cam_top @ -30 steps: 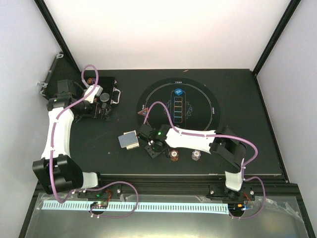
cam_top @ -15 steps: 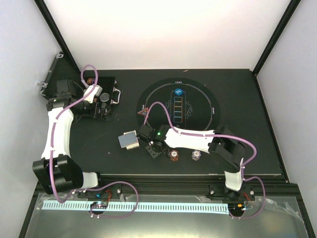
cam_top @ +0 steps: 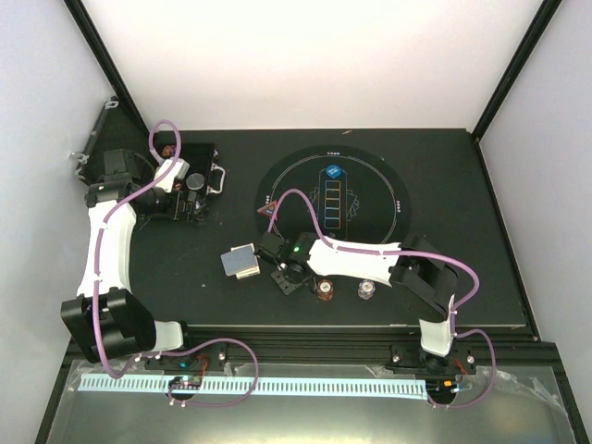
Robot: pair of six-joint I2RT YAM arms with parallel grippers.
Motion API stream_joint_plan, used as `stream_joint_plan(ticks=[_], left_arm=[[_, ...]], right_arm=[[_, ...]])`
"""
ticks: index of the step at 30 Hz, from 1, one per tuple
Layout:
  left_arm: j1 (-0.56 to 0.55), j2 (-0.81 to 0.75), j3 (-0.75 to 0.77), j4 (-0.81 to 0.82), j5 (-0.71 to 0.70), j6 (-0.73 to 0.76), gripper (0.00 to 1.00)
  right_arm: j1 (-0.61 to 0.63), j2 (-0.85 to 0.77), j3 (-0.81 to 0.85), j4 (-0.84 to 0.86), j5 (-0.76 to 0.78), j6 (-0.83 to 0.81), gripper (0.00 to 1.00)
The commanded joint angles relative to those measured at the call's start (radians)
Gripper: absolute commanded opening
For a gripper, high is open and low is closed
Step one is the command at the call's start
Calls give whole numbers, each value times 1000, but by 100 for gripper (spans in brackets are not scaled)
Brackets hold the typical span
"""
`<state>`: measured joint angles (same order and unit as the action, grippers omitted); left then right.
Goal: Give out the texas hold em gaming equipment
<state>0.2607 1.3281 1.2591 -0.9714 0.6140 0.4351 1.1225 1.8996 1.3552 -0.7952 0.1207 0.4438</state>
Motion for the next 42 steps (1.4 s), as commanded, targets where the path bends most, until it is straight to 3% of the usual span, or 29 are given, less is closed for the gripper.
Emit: stream_joint_plan(ticks=[1, 7, 12, 22, 34, 42], left_arm=[[9, -13, 33, -9, 22, 15, 99], [12, -12, 44, -13, 22, 16, 99], [14, -11, 49, -15, 21, 16, 99], [20, -8, 62, -25, 25, 14, 99], [29, 11, 90, -44, 35, 19, 99], [32, 17, 99, -44, 39, 22, 99]], right_arm=[[6, 11, 23, -3, 12, -3, 30], [5, -12, 41, -11, 10, -1, 11], [-6, -46, 75, -34, 22, -1, 2], [-127, 13, 207, -52, 48, -71, 1], [-288, 385, 591, -97, 52, -151, 1], [-292, 546, 777, -153, 59, -171, 1]])
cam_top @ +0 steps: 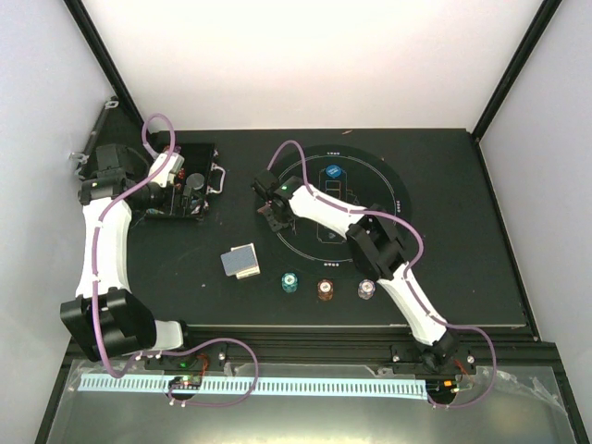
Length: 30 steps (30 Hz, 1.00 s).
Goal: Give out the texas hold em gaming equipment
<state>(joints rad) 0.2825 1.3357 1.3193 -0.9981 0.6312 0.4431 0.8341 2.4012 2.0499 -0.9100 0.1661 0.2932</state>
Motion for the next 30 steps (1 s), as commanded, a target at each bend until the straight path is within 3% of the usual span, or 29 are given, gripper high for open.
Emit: stream_joint_plan(ticks=[1, 9, 21, 30], left_arm=[[11, 11, 40, -16, 22, 14, 99], [12, 14, 43, -19, 21, 19, 99], [14, 8, 31, -18, 29, 18, 99], [14, 0, 30, -23, 26, 23, 99]], right_arm=[[-5, 62, 102, -44, 11, -21, 2], [-6, 137, 207, -77, -19, -14, 2], [-31, -81, 23, -23, -23, -29, 3], [-32, -54, 21, -17, -58, -24, 4]])
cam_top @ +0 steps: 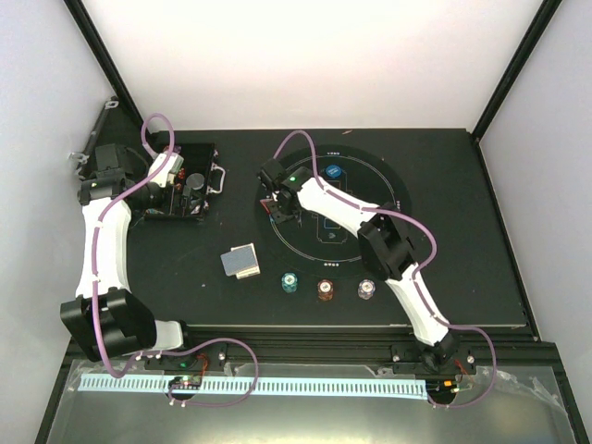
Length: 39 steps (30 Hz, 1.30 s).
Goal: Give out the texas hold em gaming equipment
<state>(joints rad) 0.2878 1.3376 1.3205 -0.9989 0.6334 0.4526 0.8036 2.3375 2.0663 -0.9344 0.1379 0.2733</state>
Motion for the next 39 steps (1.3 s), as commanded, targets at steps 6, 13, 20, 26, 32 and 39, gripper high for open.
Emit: stream_joint_plan(ticks=[6, 13, 20, 26, 32, 39], left_arm=[[8, 4, 29, -21, 24, 15, 99], [10, 4, 23, -18, 17, 23, 99], [12, 11, 23, -17, 21, 21, 99], [11, 10, 21, -16, 22, 23, 99], [13, 9, 21, -18, 19, 26, 99], [14, 10, 22, -18, 19, 23, 99]], right_arm=[[-1, 91, 103, -4, -53, 0, 4], [-1, 169, 190, -2, -69, 6, 17], [-1, 195, 192, -5, -22, -4, 51], [0, 208, 191, -6, -11, -18, 61], [0, 220, 189, -4, -31, -13, 61], [-1, 210, 180, -7, -19, -9, 39]])
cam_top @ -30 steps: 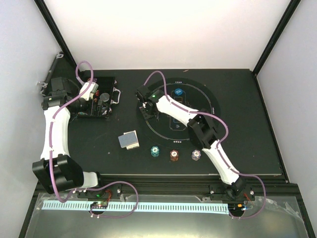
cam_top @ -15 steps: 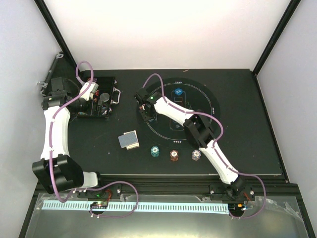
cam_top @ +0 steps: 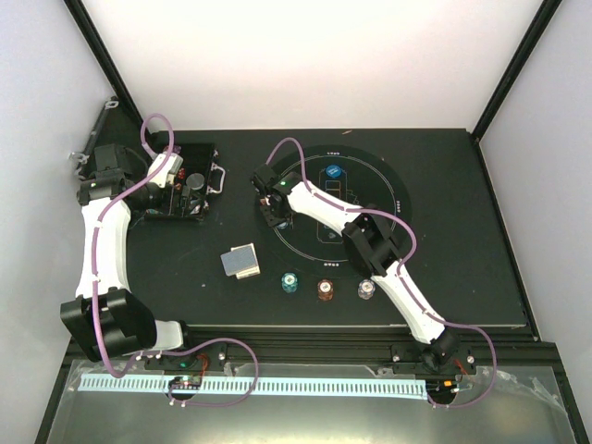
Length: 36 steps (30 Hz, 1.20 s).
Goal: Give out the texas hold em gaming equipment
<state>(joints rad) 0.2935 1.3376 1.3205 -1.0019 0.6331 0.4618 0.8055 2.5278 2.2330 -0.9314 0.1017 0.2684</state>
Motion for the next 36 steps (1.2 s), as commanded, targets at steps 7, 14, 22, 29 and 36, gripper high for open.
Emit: stream_joint_plan(ticks=[7, 14, 22, 29, 36], left_arm=[[10, 9, 21, -15, 20, 14, 99], [10, 10, 22, -17, 30, 11, 99], [10, 13, 21, -20, 33, 11, 99], [10, 15, 30, -18, 40, 7, 99], [11, 12, 34, -21, 39, 11, 99]], right_arm=[[-2, -37, -66, -10, 65, -19, 28], [-3, -55, -74, -9, 46, -21, 31], [-4, -105, -9, -48, 61, -37, 57], [-5, -225, -241, 40, -9, -28, 66], [-2, -204, -295, 54, -50, -33, 65]])
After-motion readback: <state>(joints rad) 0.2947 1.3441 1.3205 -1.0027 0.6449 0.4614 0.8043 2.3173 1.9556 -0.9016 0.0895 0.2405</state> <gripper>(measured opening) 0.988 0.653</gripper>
